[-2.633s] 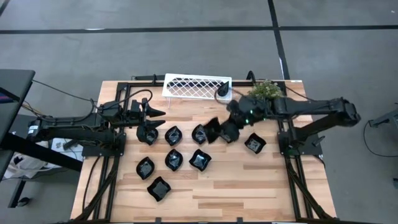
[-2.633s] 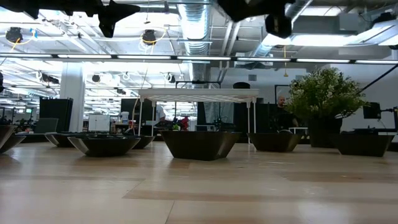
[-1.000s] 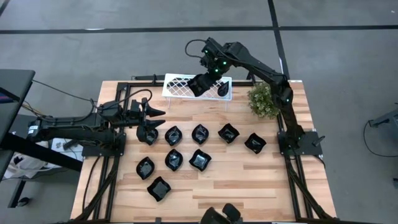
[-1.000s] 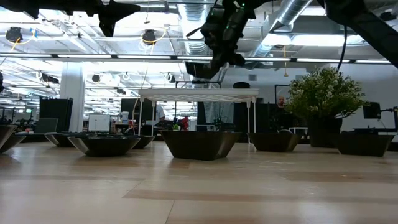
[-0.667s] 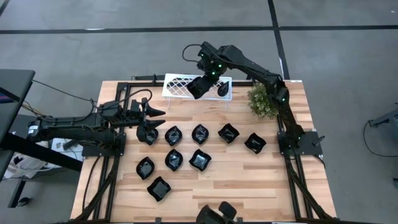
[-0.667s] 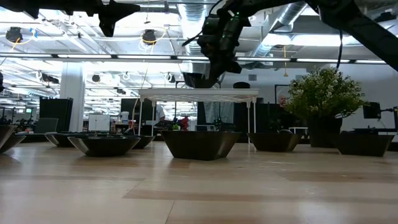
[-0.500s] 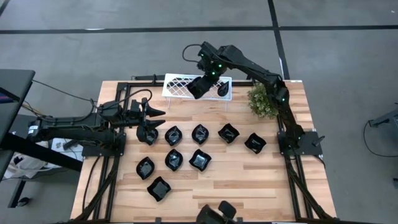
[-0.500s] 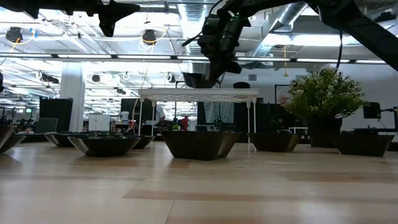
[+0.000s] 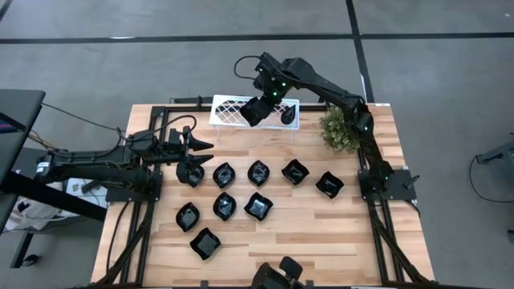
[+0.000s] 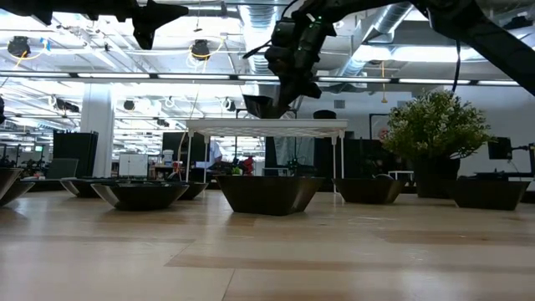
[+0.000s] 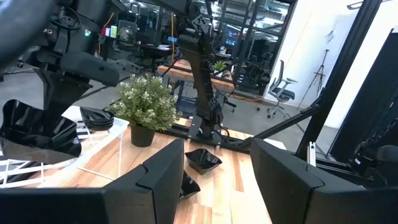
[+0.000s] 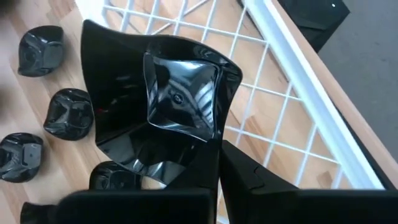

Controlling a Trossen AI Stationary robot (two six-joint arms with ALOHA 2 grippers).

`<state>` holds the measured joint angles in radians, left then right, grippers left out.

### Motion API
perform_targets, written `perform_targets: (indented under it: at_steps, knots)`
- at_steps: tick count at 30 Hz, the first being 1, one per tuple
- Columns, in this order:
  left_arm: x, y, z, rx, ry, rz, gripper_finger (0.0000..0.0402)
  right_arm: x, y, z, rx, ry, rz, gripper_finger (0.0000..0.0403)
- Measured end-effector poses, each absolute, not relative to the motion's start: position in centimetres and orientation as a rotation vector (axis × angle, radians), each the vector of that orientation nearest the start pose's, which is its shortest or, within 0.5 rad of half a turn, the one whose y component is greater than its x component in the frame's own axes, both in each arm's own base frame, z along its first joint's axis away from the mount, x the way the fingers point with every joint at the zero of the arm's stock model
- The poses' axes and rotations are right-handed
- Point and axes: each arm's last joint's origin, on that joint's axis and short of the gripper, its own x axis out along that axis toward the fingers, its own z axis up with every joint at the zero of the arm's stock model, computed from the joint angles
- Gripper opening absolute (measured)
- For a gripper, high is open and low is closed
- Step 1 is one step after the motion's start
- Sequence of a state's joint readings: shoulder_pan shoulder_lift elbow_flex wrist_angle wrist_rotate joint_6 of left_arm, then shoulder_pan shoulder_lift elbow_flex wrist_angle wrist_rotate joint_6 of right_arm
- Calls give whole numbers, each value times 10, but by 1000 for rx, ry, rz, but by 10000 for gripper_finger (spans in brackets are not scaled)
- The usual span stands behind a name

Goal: Pick & Place Mini shaped plates
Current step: Put the black distorted square plate on the shelf, then stack the black distorted square plate on top of the black distorted square plate on the shelf

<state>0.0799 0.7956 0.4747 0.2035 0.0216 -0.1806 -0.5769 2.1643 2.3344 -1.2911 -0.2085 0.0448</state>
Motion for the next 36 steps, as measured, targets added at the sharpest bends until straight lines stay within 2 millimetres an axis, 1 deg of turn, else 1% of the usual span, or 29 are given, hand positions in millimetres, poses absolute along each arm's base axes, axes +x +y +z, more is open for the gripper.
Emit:
perform_targets:
  at_steps: [12, 29, 33, 36]
  knots:
    - [182, 14, 260, -187, 111, 69, 188, 369, -238, 336, 483, 1049, -360, 5]
    - [182, 14, 260, -187, 111, 69, 188, 368, -240, 336, 482, 1049, -367, 39]
    - [182, 14, 260, -187, 112, 69, 188, 367, -243, 336, 433, 1061, -446, 46]
    - [182, 14, 260, -187, 111, 69, 188, 362, -244, 342, 427, 1052, -464, 48]
